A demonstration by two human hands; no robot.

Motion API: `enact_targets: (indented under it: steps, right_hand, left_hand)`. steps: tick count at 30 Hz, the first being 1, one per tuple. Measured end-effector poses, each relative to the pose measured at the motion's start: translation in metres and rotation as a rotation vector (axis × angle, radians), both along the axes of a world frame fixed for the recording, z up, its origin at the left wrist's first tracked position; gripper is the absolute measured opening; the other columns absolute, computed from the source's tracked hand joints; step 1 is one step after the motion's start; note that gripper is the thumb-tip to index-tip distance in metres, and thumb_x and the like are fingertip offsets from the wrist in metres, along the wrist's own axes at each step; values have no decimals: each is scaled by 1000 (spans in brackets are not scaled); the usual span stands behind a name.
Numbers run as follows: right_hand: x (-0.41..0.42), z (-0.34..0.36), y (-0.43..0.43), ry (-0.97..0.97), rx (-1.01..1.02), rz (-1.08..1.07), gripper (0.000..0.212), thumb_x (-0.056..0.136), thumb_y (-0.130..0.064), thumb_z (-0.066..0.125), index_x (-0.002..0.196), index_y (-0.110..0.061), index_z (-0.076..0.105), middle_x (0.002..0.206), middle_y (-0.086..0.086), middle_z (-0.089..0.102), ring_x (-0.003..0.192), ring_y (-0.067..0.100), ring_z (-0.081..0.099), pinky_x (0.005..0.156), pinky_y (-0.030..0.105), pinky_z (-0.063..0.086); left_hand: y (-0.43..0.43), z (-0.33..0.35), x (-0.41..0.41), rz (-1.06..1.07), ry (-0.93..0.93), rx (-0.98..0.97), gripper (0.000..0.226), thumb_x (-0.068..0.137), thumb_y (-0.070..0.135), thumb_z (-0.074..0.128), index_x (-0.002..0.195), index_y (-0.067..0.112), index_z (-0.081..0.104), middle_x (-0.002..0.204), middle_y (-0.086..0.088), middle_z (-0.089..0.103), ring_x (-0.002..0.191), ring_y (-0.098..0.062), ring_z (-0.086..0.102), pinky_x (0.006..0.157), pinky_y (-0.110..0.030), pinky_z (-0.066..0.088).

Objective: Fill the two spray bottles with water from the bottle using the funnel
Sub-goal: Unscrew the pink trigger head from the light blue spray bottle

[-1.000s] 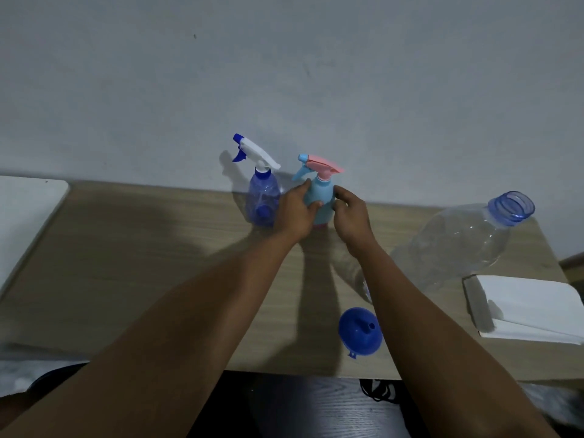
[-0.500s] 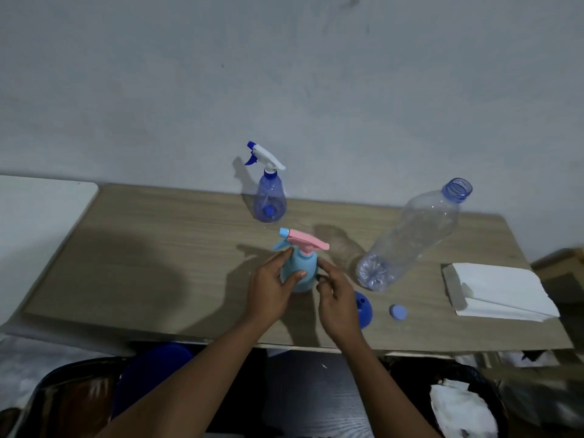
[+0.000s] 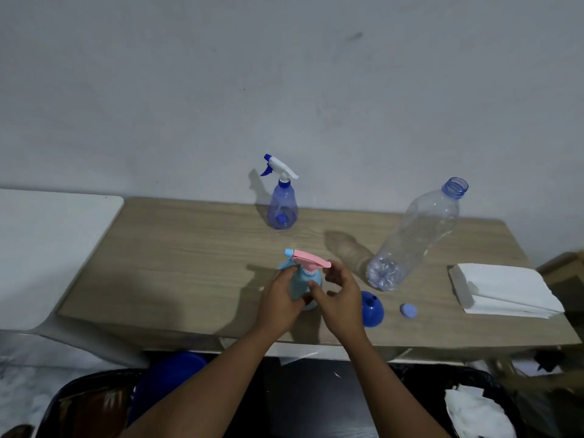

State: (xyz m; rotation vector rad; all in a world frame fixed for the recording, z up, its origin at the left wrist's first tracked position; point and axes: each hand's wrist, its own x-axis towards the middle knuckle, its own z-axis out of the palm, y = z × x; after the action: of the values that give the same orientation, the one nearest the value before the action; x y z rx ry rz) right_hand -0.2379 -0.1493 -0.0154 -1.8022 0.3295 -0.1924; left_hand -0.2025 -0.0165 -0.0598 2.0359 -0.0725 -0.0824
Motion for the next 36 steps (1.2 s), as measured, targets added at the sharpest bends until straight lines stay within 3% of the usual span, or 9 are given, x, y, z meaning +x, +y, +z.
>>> enact_targets:
  steps: [5, 13, 16, 19, 21, 24, 27, 31, 36]
  right_hand:
    - [22, 14, 6, -26, -39, 41, 79, 73, -13, 87, 137, -29, 43, 107, -19, 59, 98, -10, 59, 80, 11, 51]
    - [29, 8, 5, -35, -197, 82, 82, 82, -19, 79, 151, -21, 35, 106, -13, 61, 95, -16, 55, 79, -2, 39]
    - [28, 4, -1, -45, -217, 116, 79, 86, -24, 76, 153, -19, 33, 111, -14, 63, 101, -8, 59, 82, -4, 37]
    - [25, 0, -4, -47, -215, 130, 72, 90, -24, 73, 151, -22, 36, 122, -22, 54, 114, -2, 54, 86, -1, 39]
    - [24, 3, -4, -50, -210, 147, 74, 88, -23, 75, 150, -26, 35, 123, -27, 52, 110, -6, 55, 89, 6, 44]
    - [28, 4, -2, -56, -189, 124, 83, 78, -20, 84, 146, -29, 37, 112, -22, 57, 103, -14, 55, 83, 11, 47]
    - [30, 2, -1, -48, -189, 130, 82, 83, -21, 78, 151, -27, 32, 106, -22, 59, 103, -15, 54, 82, 12, 45]
    - [21, 0, -5, -54, -174, 155, 91, 86, -22, 75, 156, -31, 18, 112, -26, 58, 107, -13, 55, 83, 10, 46]
    - [30, 2, 4, -62, -180, 106, 92, 83, -23, 78, 155, -30, 21, 102, -16, 60, 97, -5, 59, 80, 16, 47]
  left_hand:
    - [0, -1, 8, -27, 30, 68, 60, 76, 14, 77, 129, 34, 57, 125, 9, 64, 110, -12, 62, 92, -41, 56]
    - [1, -9, 14, -45, 11, 83, 58, 77, 16, 80, 128, 31, 57, 125, 11, 63, 113, -10, 60, 95, -35, 54]
    - [2, -8, 16, -60, -7, 92, 53, 79, 17, 77, 126, 31, 57, 122, 11, 64, 109, -8, 61, 91, -30, 55]
    - [3, -7, 17, -73, -10, 97, 50, 80, 18, 75, 126, 30, 58, 119, 11, 66, 108, -8, 63, 90, -30, 56]
    - [3, -5, 17, -76, -13, 108, 53, 79, 18, 76, 128, 31, 57, 122, 11, 64, 110, -8, 62, 91, -31, 56]
    - [3, -8, 17, -82, 3, 109, 59, 77, 17, 77, 129, 33, 55, 124, 12, 63, 112, -9, 61, 93, -38, 56]
    - [3, -7, 17, -77, 8, 100, 59, 77, 17, 78, 129, 34, 55, 123, 14, 64, 111, -8, 61, 92, -38, 57]
    - [4, -7, 18, -79, 17, 69, 57, 76, 20, 80, 126, 33, 57, 120, 13, 65, 108, -9, 64, 90, -39, 58]
    - [1, -8, 18, -60, 22, 75, 61, 76, 23, 82, 130, 33, 54, 126, 9, 62, 113, -12, 61, 94, -39, 55]
